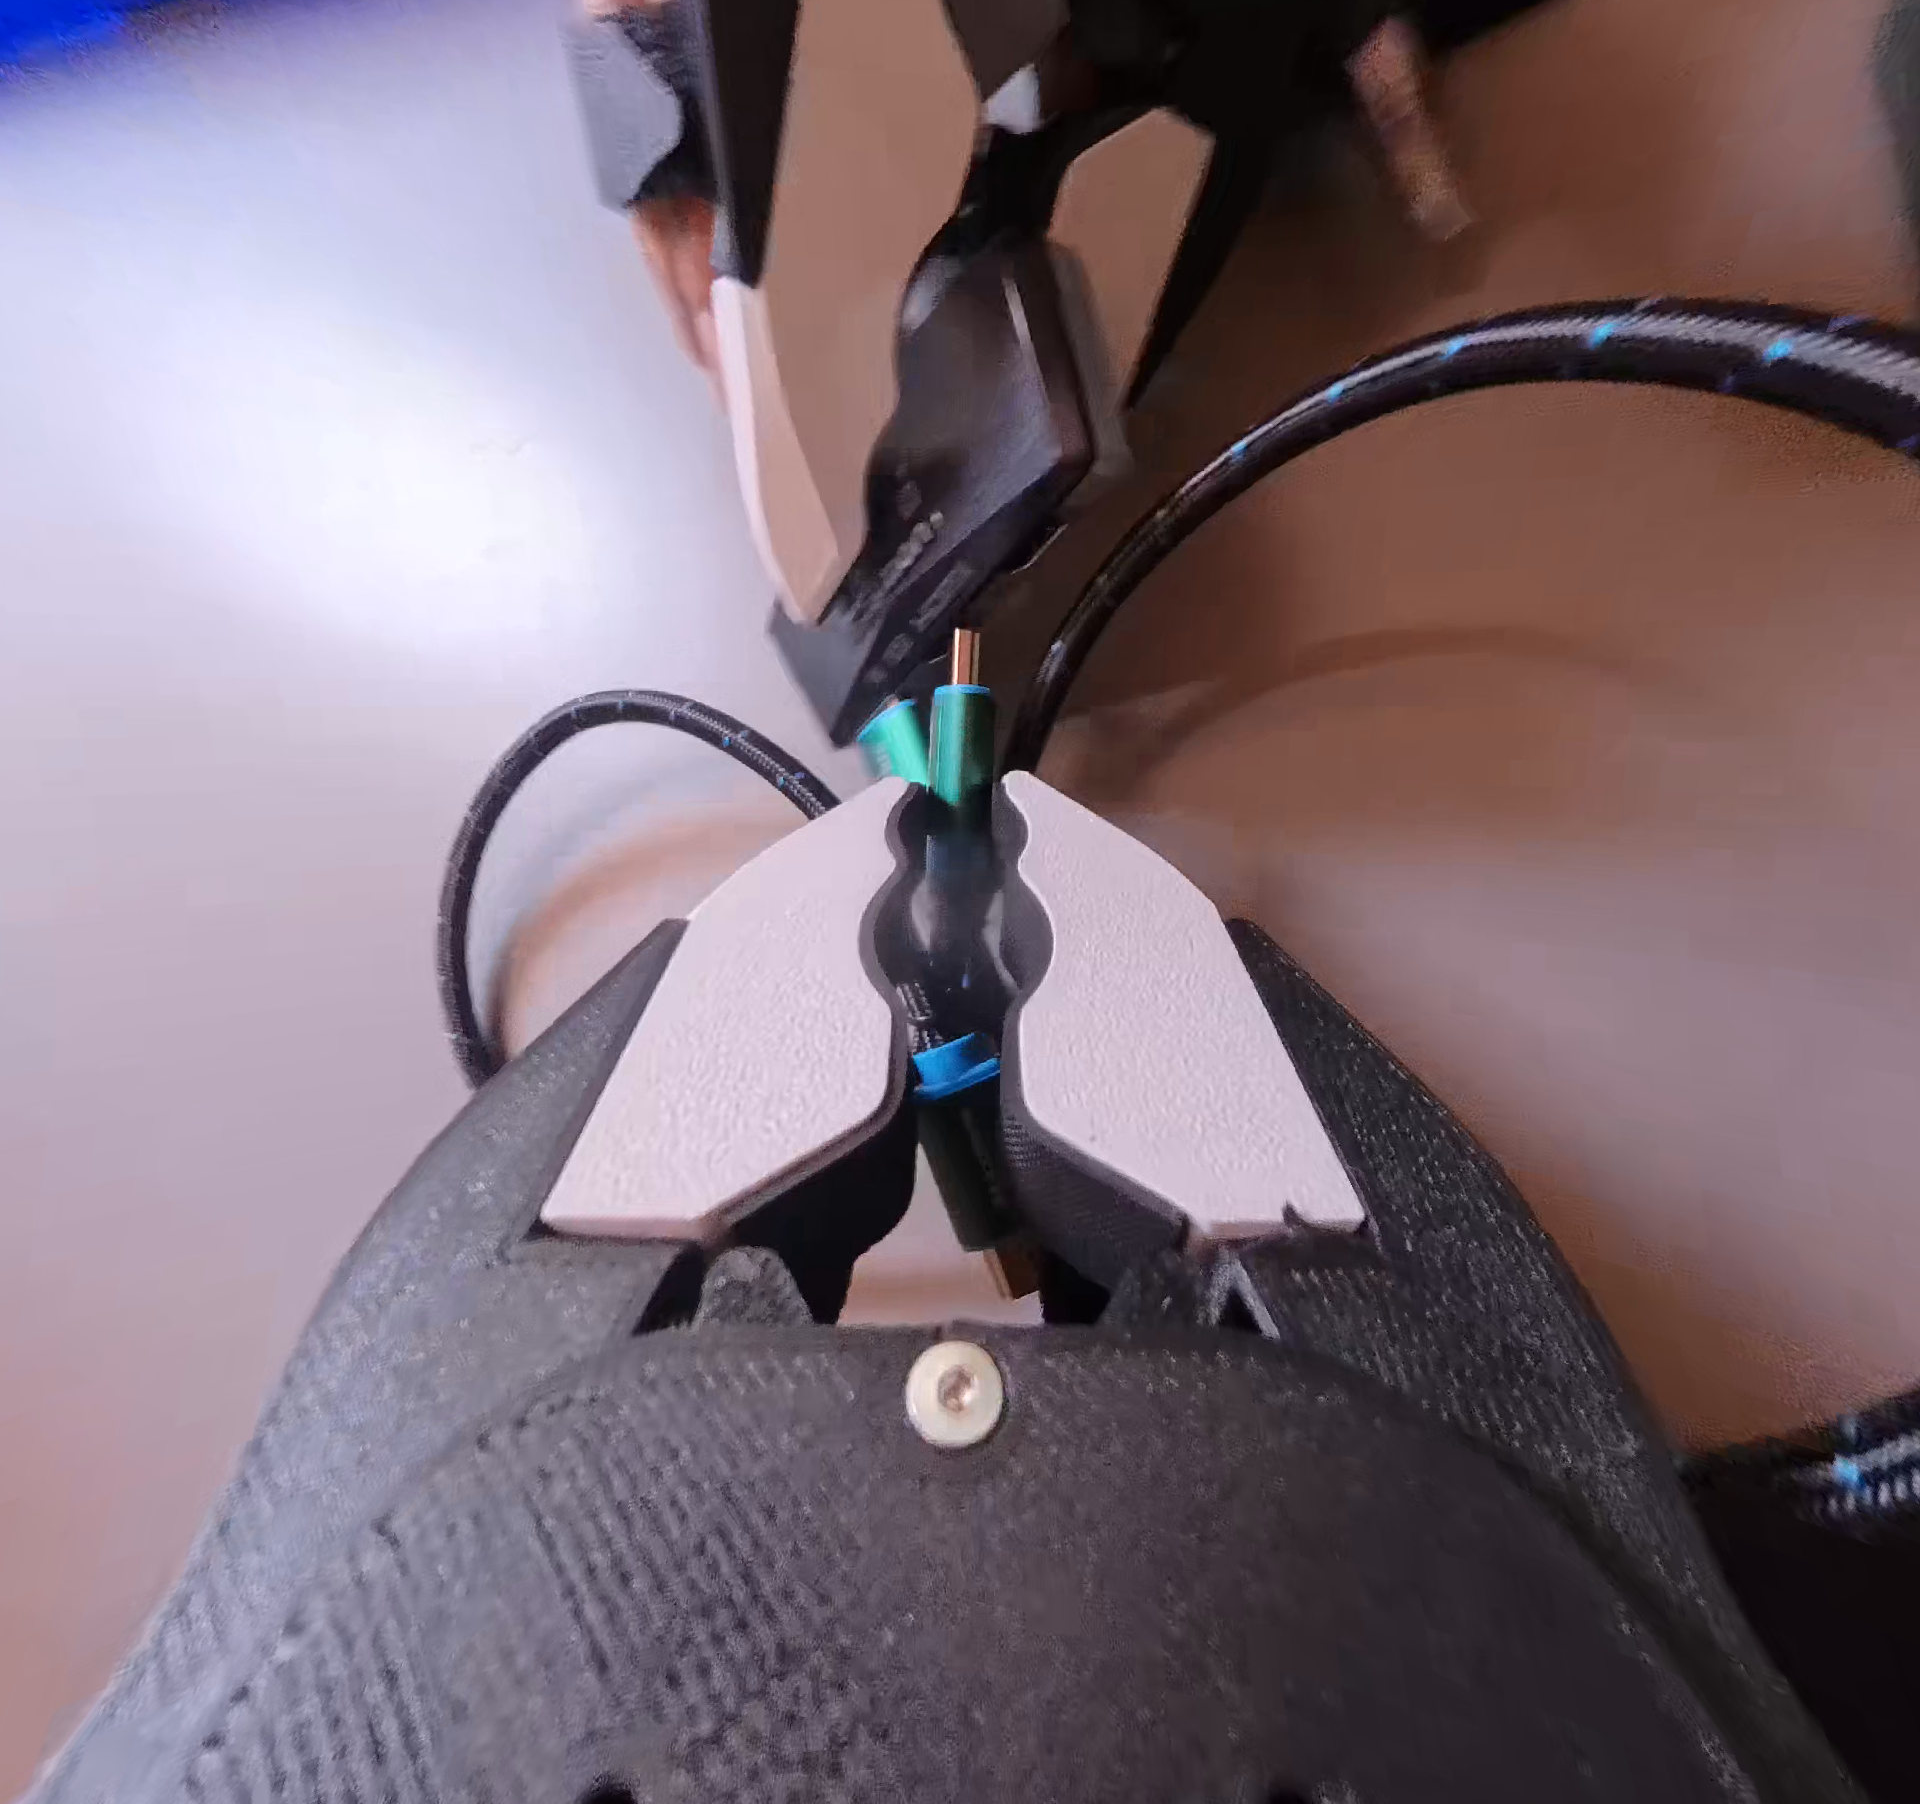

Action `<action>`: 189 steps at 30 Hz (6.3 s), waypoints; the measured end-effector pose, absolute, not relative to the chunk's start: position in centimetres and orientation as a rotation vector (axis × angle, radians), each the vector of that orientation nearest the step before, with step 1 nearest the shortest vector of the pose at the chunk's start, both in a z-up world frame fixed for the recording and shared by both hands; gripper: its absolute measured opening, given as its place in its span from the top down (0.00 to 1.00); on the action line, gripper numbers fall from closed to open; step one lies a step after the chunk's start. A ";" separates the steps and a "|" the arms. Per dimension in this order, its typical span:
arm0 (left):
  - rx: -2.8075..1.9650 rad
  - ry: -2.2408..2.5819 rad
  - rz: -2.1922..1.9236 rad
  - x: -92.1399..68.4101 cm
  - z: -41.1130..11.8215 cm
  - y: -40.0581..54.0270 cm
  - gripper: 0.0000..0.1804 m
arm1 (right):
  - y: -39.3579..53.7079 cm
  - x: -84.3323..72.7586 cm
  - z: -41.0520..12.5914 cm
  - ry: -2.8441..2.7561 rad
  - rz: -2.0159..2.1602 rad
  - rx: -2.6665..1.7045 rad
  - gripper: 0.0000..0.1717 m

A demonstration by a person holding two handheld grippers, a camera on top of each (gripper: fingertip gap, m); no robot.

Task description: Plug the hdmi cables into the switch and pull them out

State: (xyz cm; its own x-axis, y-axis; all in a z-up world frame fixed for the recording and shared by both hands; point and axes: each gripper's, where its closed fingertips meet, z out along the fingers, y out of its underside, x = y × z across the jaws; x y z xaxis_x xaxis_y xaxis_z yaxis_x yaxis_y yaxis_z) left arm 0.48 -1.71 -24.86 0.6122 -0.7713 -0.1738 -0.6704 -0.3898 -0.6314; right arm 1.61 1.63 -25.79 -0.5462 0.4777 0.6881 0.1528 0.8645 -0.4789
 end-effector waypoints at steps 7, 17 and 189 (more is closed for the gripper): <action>-2.182 1.154 0.428 -1.0 -24.7 -1.5 0.93 | 1.5 1.2 -25.8 -2.134 0.462 -0.568 0.86; -2.144 1.112 0.822 -1.2 -25.3 -1.7 0.93 | 2.0 1.0 -26.0 -2.082 0.396 -0.654 0.85; -2.222 1.197 0.129 -2.4 -27.6 -1.3 0.93 | 11.1 5.2 -20.7 -1.873 0.898 -0.999 0.86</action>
